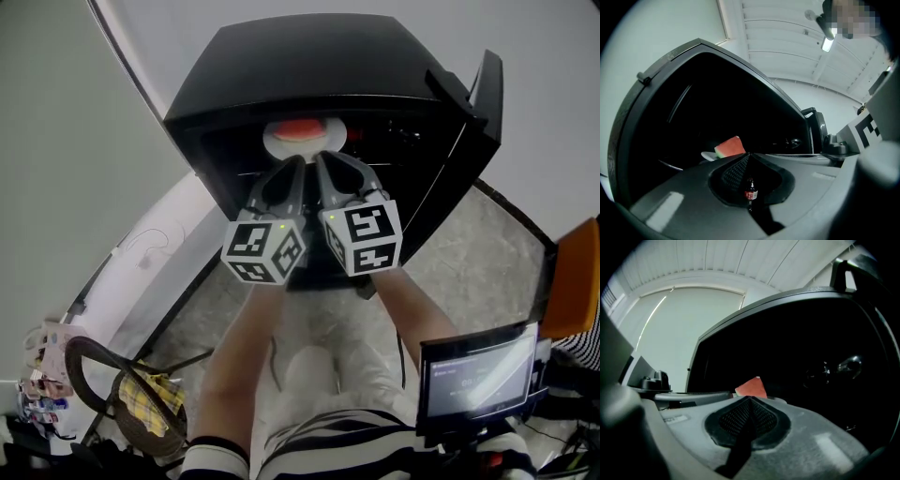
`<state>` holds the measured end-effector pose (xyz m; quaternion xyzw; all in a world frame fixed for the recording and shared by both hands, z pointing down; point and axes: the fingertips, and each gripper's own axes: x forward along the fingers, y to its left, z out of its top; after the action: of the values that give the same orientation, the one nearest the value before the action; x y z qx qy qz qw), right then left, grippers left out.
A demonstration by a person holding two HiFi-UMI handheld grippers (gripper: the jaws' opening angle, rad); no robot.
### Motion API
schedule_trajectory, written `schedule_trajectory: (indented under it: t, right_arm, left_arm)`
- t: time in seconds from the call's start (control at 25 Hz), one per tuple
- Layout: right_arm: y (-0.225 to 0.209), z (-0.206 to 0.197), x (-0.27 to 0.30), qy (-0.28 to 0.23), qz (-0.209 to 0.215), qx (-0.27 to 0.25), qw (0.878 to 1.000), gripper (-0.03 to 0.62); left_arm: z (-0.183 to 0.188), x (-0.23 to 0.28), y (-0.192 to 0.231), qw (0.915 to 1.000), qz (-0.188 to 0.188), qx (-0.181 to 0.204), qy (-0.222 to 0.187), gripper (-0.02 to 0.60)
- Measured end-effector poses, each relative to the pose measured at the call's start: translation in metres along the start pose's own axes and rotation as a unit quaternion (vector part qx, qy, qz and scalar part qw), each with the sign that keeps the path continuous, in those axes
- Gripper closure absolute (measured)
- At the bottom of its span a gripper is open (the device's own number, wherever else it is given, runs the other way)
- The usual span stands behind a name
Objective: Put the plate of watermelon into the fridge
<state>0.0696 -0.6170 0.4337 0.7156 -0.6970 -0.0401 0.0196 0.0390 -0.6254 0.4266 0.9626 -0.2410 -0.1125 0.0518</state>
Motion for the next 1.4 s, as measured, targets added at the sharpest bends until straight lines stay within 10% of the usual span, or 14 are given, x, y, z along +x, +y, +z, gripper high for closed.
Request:
schedule_trajectory:
  t: [1.4]
  right_arm:
    - [0.03,0.071,-0.052,0.015,0.002,0.032,0.999,0.594]
  left_arm:
    - [0.075,-0.037,-0.051,0.9997,-0.019,-0.013,0.012,0.58]
